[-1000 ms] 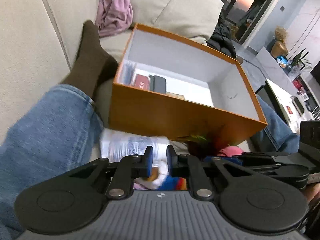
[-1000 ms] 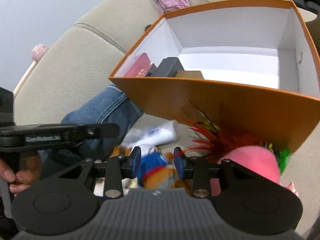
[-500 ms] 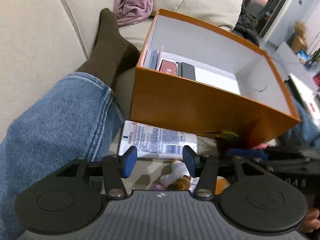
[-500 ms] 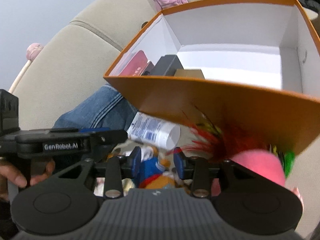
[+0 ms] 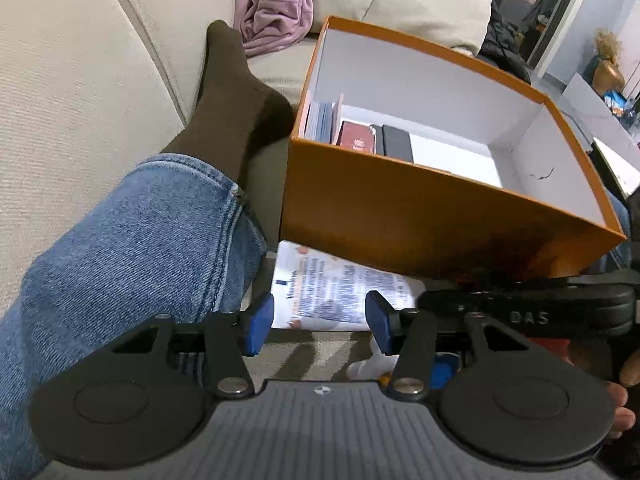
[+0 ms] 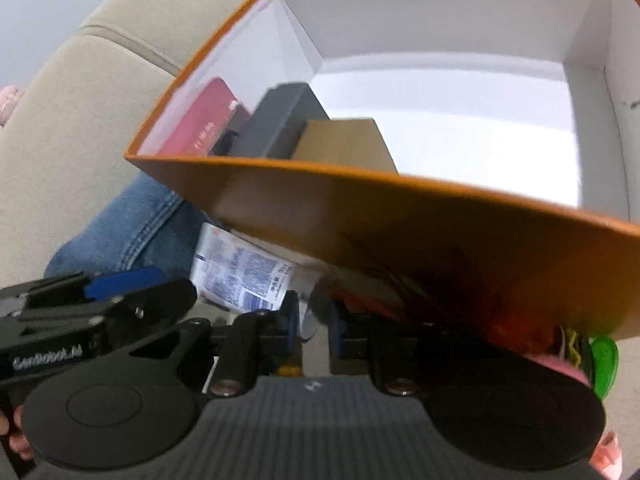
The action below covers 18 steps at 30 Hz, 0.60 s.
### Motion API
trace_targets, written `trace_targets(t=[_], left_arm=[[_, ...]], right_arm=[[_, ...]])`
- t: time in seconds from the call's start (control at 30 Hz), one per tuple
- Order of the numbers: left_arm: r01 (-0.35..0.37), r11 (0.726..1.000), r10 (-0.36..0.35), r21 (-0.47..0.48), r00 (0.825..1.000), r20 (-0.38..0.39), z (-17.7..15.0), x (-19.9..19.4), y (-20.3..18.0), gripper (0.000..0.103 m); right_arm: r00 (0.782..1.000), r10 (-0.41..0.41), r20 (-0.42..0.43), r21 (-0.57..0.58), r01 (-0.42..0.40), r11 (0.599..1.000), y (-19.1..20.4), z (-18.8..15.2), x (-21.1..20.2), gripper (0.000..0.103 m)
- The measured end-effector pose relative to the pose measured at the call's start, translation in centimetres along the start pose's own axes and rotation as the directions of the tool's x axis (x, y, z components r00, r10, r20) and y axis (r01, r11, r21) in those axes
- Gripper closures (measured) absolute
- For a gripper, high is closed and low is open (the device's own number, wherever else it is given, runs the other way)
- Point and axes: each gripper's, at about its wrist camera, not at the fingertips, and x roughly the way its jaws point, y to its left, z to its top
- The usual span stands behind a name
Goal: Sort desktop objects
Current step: 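Lift the lotion bottle with the left gripper toward the orange box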
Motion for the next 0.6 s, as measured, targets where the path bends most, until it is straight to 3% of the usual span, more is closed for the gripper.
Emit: trace_targets(t=[0.23,0.27,0.3,0.33,0.4,0.47,0.53,0.6], left_arm=[[0.002,0.999,-0.002,0.034,1.000,-0.015,0.6,1.2,0.1,0.042],[0.005,0.999,-0.004,0.036,1.000,-0.019,0.7,1.3,0.2,0.040],[0.009,0.999,-0.009,0.034,1.000,-0.020,0.7,1.5,0.3,0.040],[0.004,0.999,-0.003,0.034,1.000,-0.024,0.7,1.7,0.3,0.039],[0.015,0.999,-0.014,0.042,1.000,-0.018,0.8,1.9,0.2,0.039],[0.032,0.998,-0.031,0.058,0.999,-0.019,0.8,2.3,0.0,0.039],[0.032,0.997,-0.031,0.065,0.999,-0.019,0.8,2.4,-0.2,0.045],[0.080,0.995,-0.078,0.060,0.997,-0.026,0.8,2.3,-0.2,0.052]], right_arm=[[1.000,-0.022,0.008,-0.010,0.022,1.000,-0.3,0.0,-0.2,0.086],[0.999,-0.036,0.013,-0.011,0.037,0.999,-0.4,-0.1,-0.2,0.088],[0.996,-0.089,0.021,-0.024,0.090,0.996,-0.5,-0.1,-0.2,0.100],[0.990,-0.141,0.011,-0.034,0.141,0.989,-0.3,-0.2,0.3,0.103],[0.995,-0.098,-0.003,0.023,0.098,0.995,-1.2,-0.5,0.9,0.103],[0.995,-0.096,0.000,0.007,0.096,0.995,-0.9,-0.4,0.9,0.103],[0.996,-0.094,0.002,-0.008,0.094,0.996,-0.6,-0.4,1.0,0.103],[0.996,-0.090,-0.002,-0.014,0.090,0.996,-0.5,-0.5,1.2,0.103]])
